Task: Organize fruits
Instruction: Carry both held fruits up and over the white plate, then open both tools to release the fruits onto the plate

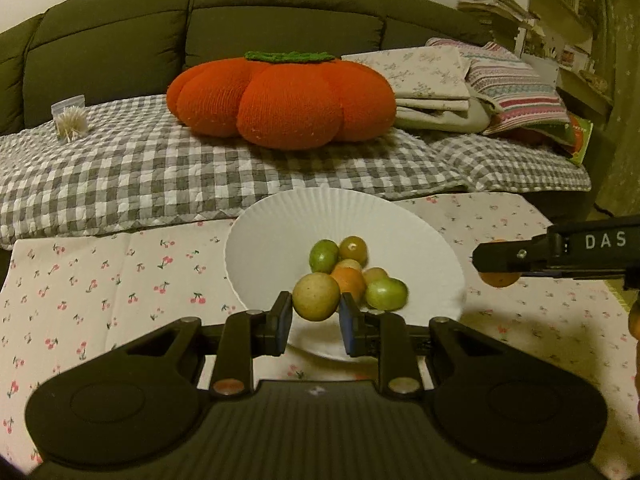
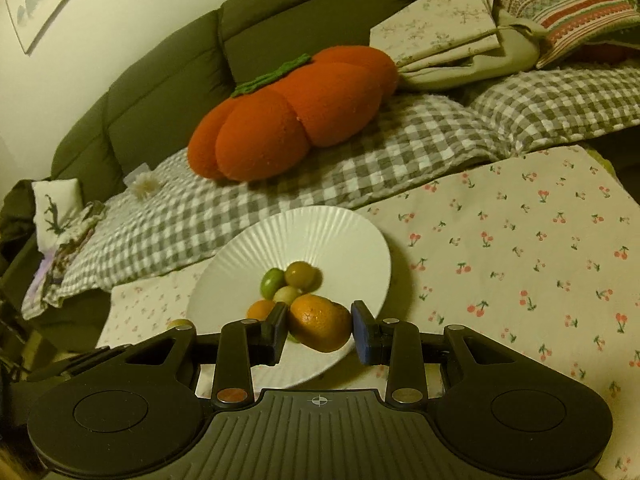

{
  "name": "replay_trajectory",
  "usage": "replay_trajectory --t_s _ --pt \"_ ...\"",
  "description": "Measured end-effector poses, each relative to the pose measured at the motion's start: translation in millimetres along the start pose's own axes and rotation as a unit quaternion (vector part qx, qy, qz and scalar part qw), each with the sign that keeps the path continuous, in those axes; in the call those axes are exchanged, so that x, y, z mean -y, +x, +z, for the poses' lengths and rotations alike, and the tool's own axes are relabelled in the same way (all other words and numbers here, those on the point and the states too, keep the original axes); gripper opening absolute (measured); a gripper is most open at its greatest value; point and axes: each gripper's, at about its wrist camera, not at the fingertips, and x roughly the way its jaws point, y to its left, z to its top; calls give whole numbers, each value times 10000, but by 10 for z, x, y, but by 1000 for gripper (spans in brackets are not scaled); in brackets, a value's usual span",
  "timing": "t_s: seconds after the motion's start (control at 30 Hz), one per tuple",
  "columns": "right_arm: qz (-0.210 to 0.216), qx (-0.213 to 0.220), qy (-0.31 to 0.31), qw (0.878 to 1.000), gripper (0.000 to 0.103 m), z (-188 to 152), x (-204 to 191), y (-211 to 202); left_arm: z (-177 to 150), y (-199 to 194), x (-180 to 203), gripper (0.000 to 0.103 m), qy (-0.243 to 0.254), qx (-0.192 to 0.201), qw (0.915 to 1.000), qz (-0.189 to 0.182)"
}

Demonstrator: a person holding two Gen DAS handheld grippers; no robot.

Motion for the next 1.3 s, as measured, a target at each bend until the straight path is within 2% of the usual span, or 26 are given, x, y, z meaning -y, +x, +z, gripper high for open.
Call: replay_trajectory --t_s 0.27,0.57,0.83,0.87,0.9,0.93,1.03,1.3 --pt "-151 -66 -268 9995 33 1 -1 257 36 258 -62 23 -18 -105 9999 76" --pt "-253 -47 -897 9956 33 -47 -156 481 11 404 -60 24 129 -147 9997 112" --pt "-373 -99 -940 9948 34 -74 -156 531 16 431 -51 24 137 -112 9997 141" --pt "-356 -100 -890 9953 38 -67 -144 523 16 429 -52 27 141 -121 9997 135" --pt "-349 -79 -840 9958 51 -63 -133 509 16 421 -52 29 143 -117 9998 119" --pt "-349 -13 -786 9963 55 -55 -121 483 16 406 -53 36 149 -87 9998 106" --pt "-312 57 -718 9969 56 -28 -105 438 18 370 -60 41 192 -31 9997 116" --pt "-260 64 -465 9986 57 17 -67 336 30 239 -131 42 -10 -39 10000 37"
